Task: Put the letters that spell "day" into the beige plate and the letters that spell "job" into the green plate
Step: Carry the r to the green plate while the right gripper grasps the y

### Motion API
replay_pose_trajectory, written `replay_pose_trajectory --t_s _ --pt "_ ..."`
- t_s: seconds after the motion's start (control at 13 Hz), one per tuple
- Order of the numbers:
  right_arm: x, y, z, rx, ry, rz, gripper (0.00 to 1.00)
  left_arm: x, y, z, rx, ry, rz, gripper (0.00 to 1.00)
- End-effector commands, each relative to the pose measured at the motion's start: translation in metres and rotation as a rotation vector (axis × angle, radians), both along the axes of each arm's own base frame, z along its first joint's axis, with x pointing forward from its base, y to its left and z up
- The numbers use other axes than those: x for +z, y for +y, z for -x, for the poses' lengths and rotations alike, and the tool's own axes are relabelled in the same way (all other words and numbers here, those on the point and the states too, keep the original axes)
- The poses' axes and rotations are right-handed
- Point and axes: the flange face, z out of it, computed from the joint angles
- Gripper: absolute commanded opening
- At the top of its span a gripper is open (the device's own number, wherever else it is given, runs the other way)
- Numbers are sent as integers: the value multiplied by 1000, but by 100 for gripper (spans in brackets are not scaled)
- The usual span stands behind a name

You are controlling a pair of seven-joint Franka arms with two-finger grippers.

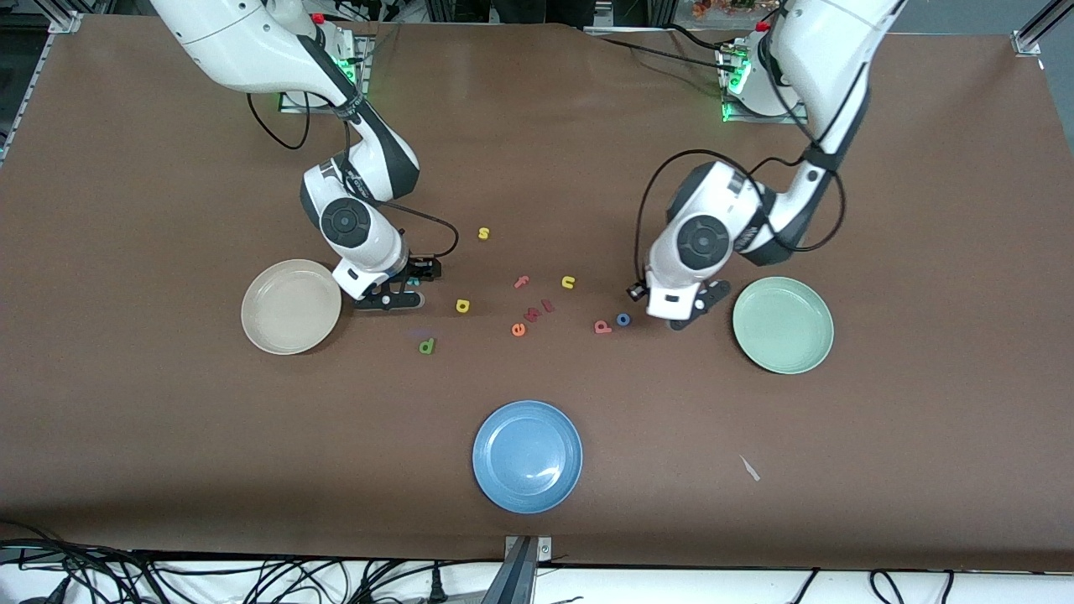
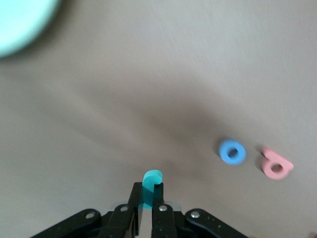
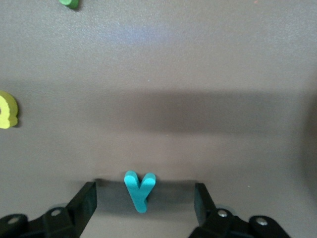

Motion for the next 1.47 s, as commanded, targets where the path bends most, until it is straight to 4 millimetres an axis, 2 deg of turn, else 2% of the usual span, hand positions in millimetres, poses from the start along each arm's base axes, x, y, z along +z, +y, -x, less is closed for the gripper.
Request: replay_pose_trajectory --t_s 0.0,0.15,0.31,0.69,0.85,1.16,1.23,1.39 --pt "-3 4 -3 2 -13 4 84 23 35 -7 -87 12 -2 0" --pt "-3 4 -3 2 -13 4 77 35 53 -16 -112 20 3 0" --pt "1 6 -7 5 -22 1 71 50 84 -31 -175 34 28 0" --pt "3 7 -10 2 -27 -2 61 47 160 -53 -337 23 31 0" --pt "3 7 -10 2 -27 -2 56 31 178 -55 -389 42 29 0" --pt "1 6 -9 4 -23 1 53 -5 221 -61 -420 45 37 0" --pt "0 5 -9 3 -21 2 52 -14 237 -62 -424 41 50 0" --pt "1 5 -9 4 -21 2 50 -19 275 -64 -451 31 72 0"
